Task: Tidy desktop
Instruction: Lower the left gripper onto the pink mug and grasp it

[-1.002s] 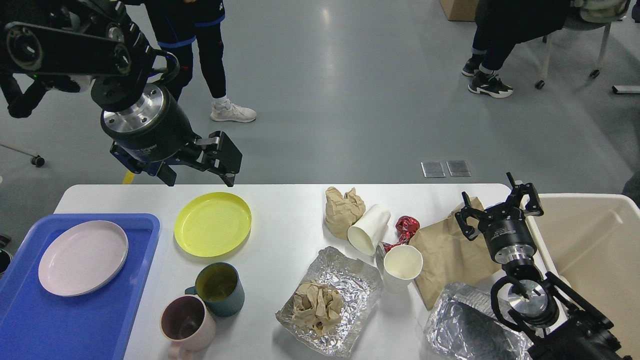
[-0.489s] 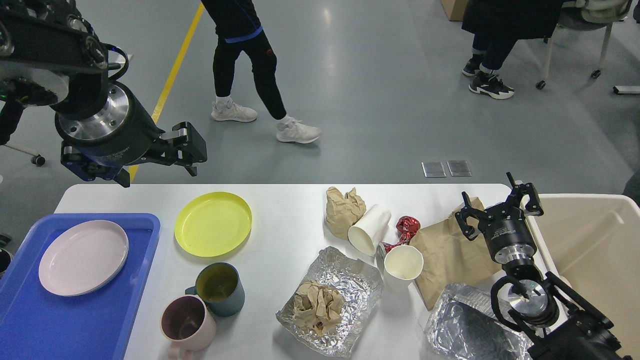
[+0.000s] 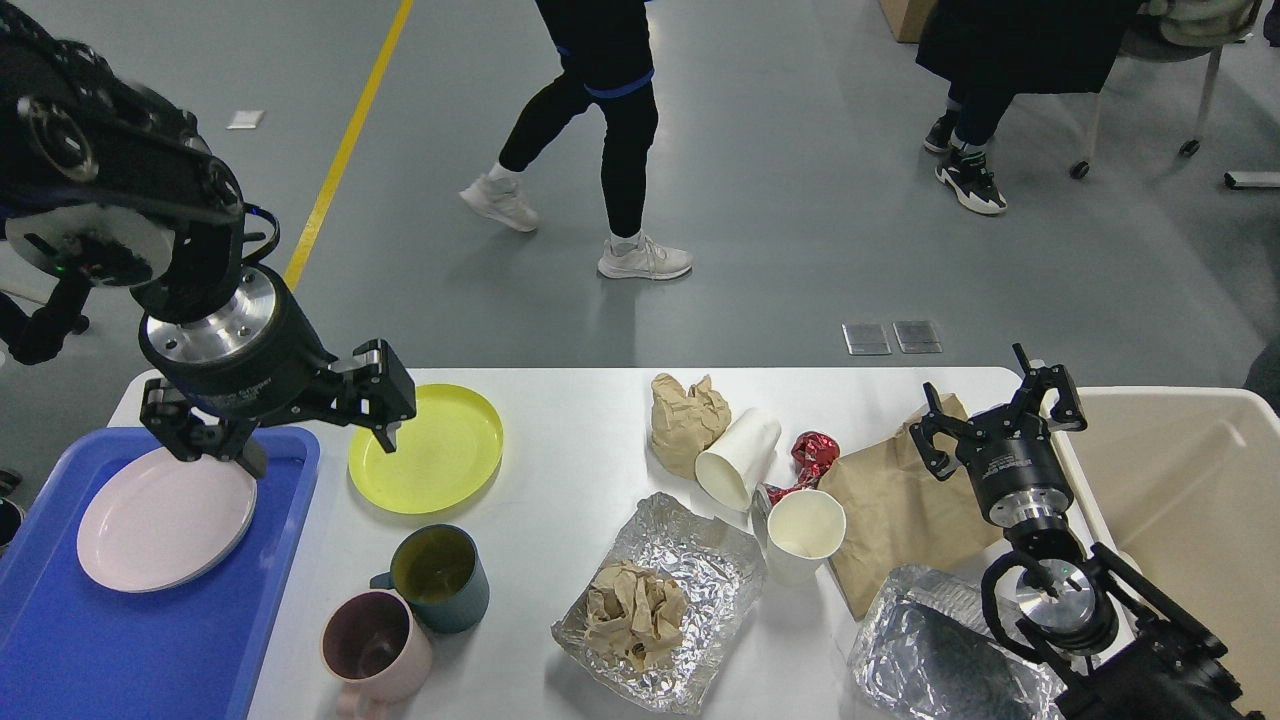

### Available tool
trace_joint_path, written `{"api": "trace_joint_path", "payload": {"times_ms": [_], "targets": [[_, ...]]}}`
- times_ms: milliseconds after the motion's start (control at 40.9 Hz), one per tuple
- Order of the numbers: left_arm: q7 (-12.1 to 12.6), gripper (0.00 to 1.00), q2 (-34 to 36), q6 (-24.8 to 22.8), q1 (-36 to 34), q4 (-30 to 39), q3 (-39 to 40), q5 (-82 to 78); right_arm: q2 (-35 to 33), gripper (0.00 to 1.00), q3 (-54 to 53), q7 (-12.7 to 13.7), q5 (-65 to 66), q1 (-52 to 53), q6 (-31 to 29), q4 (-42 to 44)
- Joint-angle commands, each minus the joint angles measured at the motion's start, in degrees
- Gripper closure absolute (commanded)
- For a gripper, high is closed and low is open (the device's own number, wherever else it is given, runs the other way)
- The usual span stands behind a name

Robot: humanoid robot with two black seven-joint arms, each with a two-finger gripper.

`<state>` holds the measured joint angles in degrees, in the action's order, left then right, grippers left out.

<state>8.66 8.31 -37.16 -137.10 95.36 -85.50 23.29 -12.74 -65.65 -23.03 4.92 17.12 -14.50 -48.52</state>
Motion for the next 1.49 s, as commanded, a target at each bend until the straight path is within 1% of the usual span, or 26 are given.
{"api": "trace_joint_path", "payload": {"times_ms": [0, 24, 98, 195, 293, 318, 415, 489, 586, 733, 953, 1075, 1222, 1344, 1368, 1466], "targets": [[0.0, 0.07, 1.1, 3.0, 7.5, -0.9, 0.1, -3.6, 0.0, 0.00, 0.0, 0.0, 0.0, 0.0, 0.0, 0.0], [-0.3, 0.07, 2.3, 4.5, 10.6, -1.0, 0.2, -5.2, 0.0, 0.00, 0.0, 0.0, 0.0, -0.1, 0.0, 0.0], [-0.4, 0.07, 4.6, 7.1, 16.1, -1.7, 1.5, -7.5, 0.0, 0.00, 0.0, 0.0, 0.0, 0.0, 0.0, 0.0], [-0.2, 0.07, 6.7, 10.3, 21.9, -3.1, 3.0, -9.9, 0.0, 0.00, 0.0, 0.0, 0.0, -0.1, 0.0, 0.0], [-0.3, 0.07, 8.8, 12.3, 28.1, -4.9, 3.9, -12.1, 0.0, 0.00, 0.0, 0.0, 0.0, 0.0, 0.0, 0.0], [-0.3, 0.07, 9.4, 13.3, 30.7, -6.0, 5.1, -12.9, 0.0, 0.00, 0.0, 0.0, 0.0, -0.1, 0.0, 0.0], [-0.2, 0.07, 9.4, 16.1, 35.5, -7.5, 6.5, -13.1, 0.0, 0.00, 0.0, 0.0, 0.0, -0.1, 0.0, 0.0], [-0.6, 0.07, 9.4, 19.0, 37.2, -7.5, 6.7, -13.1, 0.0, 0.00, 0.0, 0.0, 0.0, 0.0, 0.0, 0.0], [-0.9, 0.07, 9.4, 21.2, 38.2, -7.6, 6.8, -13.1, 0.0, 0.00, 0.0, 0.0, 0.0, 0.0, 0.0, 0.0], [-1.0, 0.07, 9.8, 21.8, 39.5, -8.6, 6.9, -13.1, 0.0, 0.00, 0.0, 0.0, 0.0, 0.0, 0.0, 0.0], [-1.1, 0.08, 8.7, 22.8, 44.7, -11.9, 10.8, -13.2, 0.0, 0.00, 0.0, 0.0, 0.0, 0.0, 0.0, 0.0], [-1.1, 0.13, 8.5, 24.4, 46.9, -13.0, 12.6, -13.3, 0.0, 0.00, 0.0, 0.0, 0.0, 0.0, 0.0, 0.0], [-1.1, 0.24, 7.9, 26.0, 48.0, -13.7, 13.0, -13.3, 0.0, 0.00, 0.0, 0.0, 0.0, 0.0, 0.0, 0.0], [-1.1, 0.33, 7.9, 26.0, 48.7, -14.1, 13.0, -13.3, 0.0, 0.00, 0.0, 0.0, 0.0, 0.0, 0.0, 0.0], [-1.1, 0.39, 7.9, 25.9, 48.8, -14.1, 13.1, -13.3, 0.0, 0.00, 0.0, 0.0, 0.0, -0.1, 0.0, 0.0], [-1.0, 0.48, 8.0, 25.9, 49.1, -14.1, 13.4, -13.3, 0.0, 0.00, 0.0, 0.0, 0.0, 0.0, 0.0, 0.0]]}}
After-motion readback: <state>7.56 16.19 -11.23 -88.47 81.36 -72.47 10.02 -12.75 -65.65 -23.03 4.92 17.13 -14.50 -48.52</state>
